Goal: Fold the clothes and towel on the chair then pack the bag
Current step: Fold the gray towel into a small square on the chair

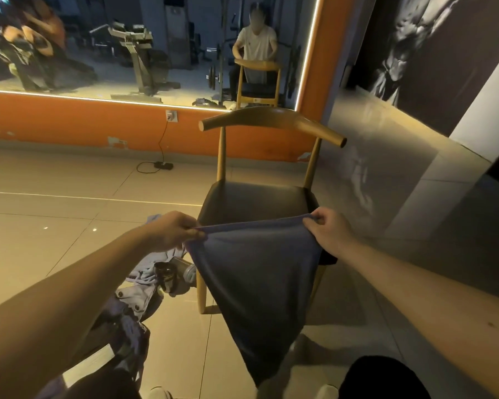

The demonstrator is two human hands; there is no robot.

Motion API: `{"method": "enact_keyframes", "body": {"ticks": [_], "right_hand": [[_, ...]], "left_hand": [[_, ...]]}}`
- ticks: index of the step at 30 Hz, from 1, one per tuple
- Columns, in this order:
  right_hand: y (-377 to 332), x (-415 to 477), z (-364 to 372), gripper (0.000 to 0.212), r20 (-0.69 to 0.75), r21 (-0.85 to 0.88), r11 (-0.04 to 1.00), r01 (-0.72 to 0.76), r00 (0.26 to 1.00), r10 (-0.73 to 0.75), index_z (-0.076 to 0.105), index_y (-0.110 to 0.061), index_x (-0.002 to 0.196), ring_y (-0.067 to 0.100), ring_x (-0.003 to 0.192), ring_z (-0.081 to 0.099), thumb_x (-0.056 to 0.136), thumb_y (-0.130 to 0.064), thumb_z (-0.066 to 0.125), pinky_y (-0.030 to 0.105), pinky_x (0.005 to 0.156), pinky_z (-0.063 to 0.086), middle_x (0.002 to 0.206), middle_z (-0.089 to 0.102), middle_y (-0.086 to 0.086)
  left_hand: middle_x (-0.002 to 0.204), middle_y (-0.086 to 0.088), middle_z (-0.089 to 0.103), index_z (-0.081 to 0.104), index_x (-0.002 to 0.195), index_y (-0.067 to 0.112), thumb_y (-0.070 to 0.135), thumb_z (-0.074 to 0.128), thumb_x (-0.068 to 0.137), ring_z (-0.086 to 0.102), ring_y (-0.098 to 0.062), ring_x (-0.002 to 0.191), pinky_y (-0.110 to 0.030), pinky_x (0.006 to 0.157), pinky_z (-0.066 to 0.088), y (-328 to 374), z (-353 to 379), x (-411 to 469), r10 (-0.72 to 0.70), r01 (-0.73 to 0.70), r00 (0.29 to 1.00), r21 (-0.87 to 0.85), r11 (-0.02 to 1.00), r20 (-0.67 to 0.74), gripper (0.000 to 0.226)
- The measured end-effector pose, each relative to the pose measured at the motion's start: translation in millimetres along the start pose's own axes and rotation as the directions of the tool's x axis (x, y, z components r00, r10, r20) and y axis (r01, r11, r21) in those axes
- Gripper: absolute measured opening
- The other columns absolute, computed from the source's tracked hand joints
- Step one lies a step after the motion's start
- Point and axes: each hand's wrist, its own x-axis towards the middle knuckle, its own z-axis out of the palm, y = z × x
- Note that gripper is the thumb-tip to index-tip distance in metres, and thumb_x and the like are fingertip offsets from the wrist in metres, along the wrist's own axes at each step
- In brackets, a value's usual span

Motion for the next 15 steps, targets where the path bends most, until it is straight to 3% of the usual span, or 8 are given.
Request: {"method": "enact_keyframes", "body": {"ticks": [2,4,10,15], "right_hand": [[2.3,9.6,-7.8,0.013,-0.010,-0.046,0.999,0.010,1.000,-0.010,0.067,-0.018,0.091,0.014,0.081,0.063,0.098,-0.027,0.060,0.029,0.064,0.047,0.085,0.067,0.002],[9.0,22.1,-13.7,0.013,-0.003,-0.077,0.997,-0.002,1.000,0.001,0.067,-0.019,0.089,0.017,0.082,0.063,0.096,-0.024,0.059,0.034,0.070,0.051,0.085,0.067,0.003],[23.6,79.5,-15.6,0.016,-0.091,-0.201,0.978,-0.056,0.995,0.038,0.065,-0.021,0.075,0.022,0.077,0.063,0.089,-0.023,0.057,0.036,0.069,0.051,0.075,0.064,0.000],[22.9,146.4,-10.5,0.026,-0.183,-0.299,0.938,-0.176,0.975,0.125,0.068,-0.023,0.074,0.023,0.075,0.063,0.091,-0.034,0.052,0.040,0.072,0.058,0.084,0.065,0.003]], "left_hand": [[0.092,-0.005,0.069,0.072,0.097,0.017,0.028,0.062,0.100,0.063,-0.021,0.085,-0.031,0.073,0.048,1.1,-10.0,9.8,-0.019,0.019,1.000,-0.085,0.996,0.002,0.016],[0.094,-0.008,0.070,0.074,0.099,0.014,0.028,0.061,0.100,0.062,-0.024,0.086,-0.035,0.077,0.047,1.7,-18.2,21.6,-0.032,0.033,0.999,-0.150,0.988,0.008,0.019],[0.085,-0.011,0.063,0.072,0.102,0.010,0.026,0.058,0.103,0.054,-0.023,0.074,-0.034,0.066,0.046,9.8,-30.9,77.9,-0.118,0.088,0.989,-0.293,0.952,-0.084,0.022],[0.071,-0.010,0.057,0.070,0.098,0.006,0.036,0.056,0.104,0.050,-0.023,0.062,-0.031,0.059,0.041,19.3,-39.8,144.6,-0.251,0.200,0.937,-0.219,0.955,-0.241,0.034]]}}
